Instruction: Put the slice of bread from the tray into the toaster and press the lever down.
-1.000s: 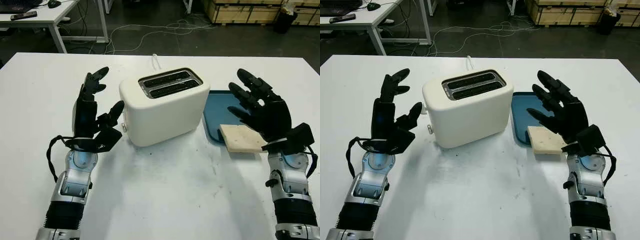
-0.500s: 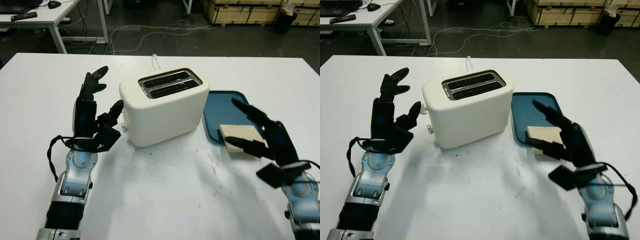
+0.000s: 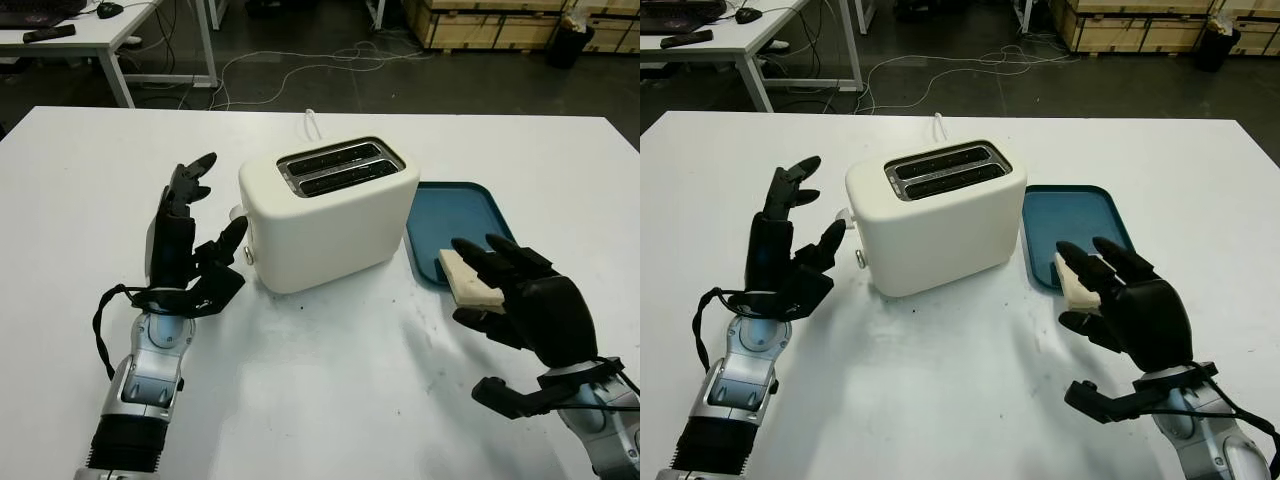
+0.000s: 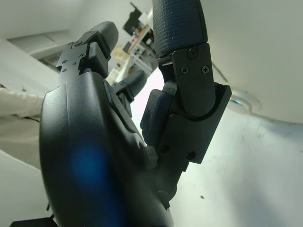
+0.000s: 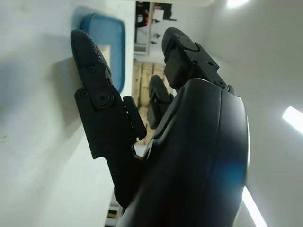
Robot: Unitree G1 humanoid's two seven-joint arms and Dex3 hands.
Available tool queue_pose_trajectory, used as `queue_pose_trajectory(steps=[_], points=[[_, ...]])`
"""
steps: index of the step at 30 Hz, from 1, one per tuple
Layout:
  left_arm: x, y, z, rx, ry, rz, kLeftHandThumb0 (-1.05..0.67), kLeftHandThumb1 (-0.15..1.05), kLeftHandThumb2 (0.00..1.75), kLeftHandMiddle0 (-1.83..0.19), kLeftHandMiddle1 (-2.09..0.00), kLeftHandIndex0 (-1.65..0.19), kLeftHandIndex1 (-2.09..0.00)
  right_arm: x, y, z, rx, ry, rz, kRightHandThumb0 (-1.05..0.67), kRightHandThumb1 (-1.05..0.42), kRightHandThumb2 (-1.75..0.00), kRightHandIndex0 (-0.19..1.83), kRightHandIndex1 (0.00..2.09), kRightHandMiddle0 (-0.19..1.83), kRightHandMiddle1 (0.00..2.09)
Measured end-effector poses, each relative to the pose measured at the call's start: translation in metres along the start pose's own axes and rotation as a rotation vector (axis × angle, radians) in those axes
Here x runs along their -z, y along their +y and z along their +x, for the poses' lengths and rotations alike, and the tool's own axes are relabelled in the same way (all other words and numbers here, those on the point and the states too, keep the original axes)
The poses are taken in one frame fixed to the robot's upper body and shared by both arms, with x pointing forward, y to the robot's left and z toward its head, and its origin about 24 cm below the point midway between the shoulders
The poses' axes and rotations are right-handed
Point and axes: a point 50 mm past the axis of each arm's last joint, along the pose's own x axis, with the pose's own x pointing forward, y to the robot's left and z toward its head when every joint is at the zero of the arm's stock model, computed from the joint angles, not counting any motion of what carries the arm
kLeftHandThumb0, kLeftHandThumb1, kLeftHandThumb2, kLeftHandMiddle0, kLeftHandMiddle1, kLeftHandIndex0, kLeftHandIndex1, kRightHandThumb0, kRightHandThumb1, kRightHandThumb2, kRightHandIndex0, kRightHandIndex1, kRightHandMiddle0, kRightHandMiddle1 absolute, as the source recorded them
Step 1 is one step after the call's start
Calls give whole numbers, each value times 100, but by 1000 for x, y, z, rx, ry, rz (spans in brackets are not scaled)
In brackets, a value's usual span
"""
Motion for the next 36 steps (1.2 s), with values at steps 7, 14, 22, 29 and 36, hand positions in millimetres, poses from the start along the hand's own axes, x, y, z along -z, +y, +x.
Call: queue_pose_trajectory(steps=[7, 14, 22, 29, 36], points=[[1, -1, -1, -9, -1, -5, -103, 92, 61, 0, -114, 0, -63, 11, 20, 2, -70, 58, -69, -58, -76, 0, 36, 1, 38, 1], [1, -1, -1, -11, -1, -5, -103, 92, 63, 0, -113, 0, -63, 19, 31, 9, -42, 91, -107, -50, -81, -2, 39, 2, 41, 1], [0, -2, -1, -9, 0, -15, -104, 92, 61, 0, -110, 0, -60, 30, 42, 10, 17, 114, -146, -32, -87, -1, 45, 3, 47, 2], [0, -2, -1, -13, 3, -31, -103, 92, 60, 0, -109, 0, -60, 34, 42, 10, 39, 124, -188, -36, -90, -1, 71, 11, 64, 6], [0, -1, -1, -14, 0, -31, -104, 92, 62, 0, -111, 0, -62, 32, 39, 10, 127, 123, -246, -49, -92, -22, 83, 169, 80, 124]])
